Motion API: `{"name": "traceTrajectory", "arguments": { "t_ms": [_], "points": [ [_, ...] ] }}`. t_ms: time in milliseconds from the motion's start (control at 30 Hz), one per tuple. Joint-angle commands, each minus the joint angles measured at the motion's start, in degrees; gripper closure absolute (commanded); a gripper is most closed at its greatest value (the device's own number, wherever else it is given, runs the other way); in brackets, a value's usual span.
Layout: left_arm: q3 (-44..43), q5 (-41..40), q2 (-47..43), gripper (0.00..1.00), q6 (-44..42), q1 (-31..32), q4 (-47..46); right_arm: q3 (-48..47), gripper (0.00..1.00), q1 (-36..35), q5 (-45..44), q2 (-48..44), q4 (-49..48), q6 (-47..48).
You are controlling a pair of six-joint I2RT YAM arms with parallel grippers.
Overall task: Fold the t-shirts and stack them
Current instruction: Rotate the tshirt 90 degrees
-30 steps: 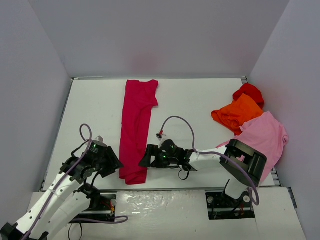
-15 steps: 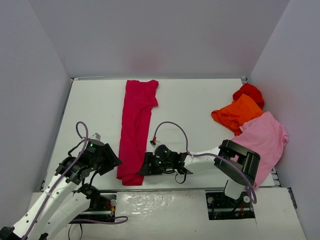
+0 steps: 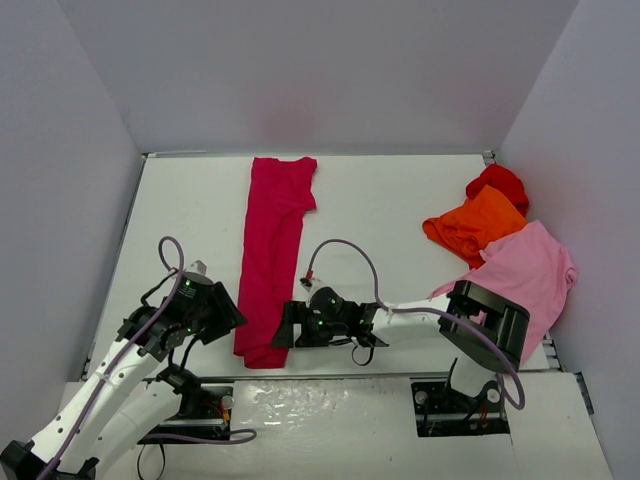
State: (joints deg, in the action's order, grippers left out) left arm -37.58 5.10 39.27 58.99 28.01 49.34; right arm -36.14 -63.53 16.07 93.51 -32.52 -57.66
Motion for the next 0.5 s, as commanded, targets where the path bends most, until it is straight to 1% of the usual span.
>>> {"name": "traceTrajectory", "arguments": {
  "t_ms": [0, 67, 133, 200, 333, 467],
  "points": [
    [-0.7, 0.0, 0.8, 0.54, -1.8, -0.1, -2.1, 4.2, 0.12, -0.6, -2.3, -3.4, 1.5, -0.2],
    [-0.2, 0.2, 1.3, 0.54, -1.9, -0.1, -2.5, 6.3, 0.11, -0.4, -3.5, -4.5, -0.2, -0.8],
    [0.4, 0.7, 1.9, 0.54, -1.8, -0.1, -3.5, 6.1, 0.11, -0.2, -3.4, -3.3, -1.0, -0.6],
    [0.8, 1.4, 2.1, 0.54, -1.5, -0.1, -4.1, 4.6, 0.13, -0.2, -2.4, -0.1, -1.4, -0.3],
    [0.7, 1.8, 2.3, 0.54, -1.6, -0.1, -4.3, 2.6, 0.15, -0.5, 0.0, 7.4, -5.3, -1.0],
    [0.7, 1.6, 2.2, 0.54, -1.8, -0.1, -3.8, -0.3, 0.16, -0.4, 1.3, 11.8, -6.4, -0.3]
  ]
}}
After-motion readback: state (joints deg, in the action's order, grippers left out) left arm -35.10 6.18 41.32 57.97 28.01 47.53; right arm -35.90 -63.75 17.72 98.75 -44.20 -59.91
